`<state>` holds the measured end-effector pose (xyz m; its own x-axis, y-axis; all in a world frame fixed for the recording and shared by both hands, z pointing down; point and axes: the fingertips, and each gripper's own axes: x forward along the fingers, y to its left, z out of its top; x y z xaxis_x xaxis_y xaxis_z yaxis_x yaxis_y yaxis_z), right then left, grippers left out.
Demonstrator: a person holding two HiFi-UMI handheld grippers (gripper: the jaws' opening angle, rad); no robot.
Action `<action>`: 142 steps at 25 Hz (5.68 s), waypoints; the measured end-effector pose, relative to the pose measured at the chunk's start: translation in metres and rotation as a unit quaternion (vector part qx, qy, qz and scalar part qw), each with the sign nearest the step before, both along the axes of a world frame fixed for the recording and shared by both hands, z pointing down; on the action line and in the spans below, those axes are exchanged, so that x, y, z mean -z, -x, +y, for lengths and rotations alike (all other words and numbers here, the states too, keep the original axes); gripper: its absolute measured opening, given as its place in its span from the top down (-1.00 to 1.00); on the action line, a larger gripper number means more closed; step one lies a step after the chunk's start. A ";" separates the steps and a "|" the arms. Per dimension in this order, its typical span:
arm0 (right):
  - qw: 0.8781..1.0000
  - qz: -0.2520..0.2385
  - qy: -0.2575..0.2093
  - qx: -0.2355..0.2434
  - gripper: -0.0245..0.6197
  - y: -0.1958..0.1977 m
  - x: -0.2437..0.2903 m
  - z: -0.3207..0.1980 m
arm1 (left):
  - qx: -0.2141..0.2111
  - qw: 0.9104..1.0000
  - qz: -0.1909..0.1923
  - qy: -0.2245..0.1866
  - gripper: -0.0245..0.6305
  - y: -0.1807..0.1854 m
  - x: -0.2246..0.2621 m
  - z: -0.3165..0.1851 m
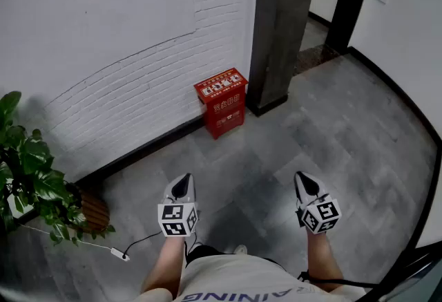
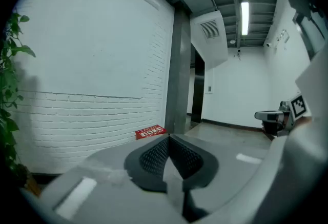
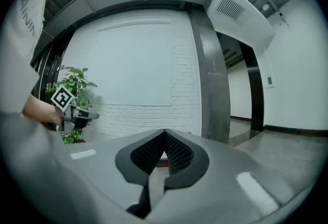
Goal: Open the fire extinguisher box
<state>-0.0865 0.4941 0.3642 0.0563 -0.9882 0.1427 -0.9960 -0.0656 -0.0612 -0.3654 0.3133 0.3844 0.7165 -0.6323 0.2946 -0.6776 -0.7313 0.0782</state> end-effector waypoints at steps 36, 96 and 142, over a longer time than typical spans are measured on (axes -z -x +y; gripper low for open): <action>0.995 0.021 -0.002 0.097 0.91 -0.222 0.022 -0.418 | 0.066 0.997 0.035 0.008 0.92 -0.218 0.014 -0.364; 0.941 0.022 0.157 0.300 0.91 -0.378 -0.395 -0.733 | 0.280 0.953 -0.062 0.098 0.90 -0.318 -0.384 -0.537; 0.957 -0.014 0.042 0.286 0.52 -0.364 -0.213 -0.902 | 0.292 0.954 -0.064 -0.014 0.59 -0.300 -0.216 -0.710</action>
<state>0.2775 -0.4079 0.5769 -0.4958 -0.8408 0.2173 -0.8683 0.4842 -0.1077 -0.0655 -0.3971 0.6008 0.1983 -0.9214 0.3342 -0.9729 -0.2263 -0.0466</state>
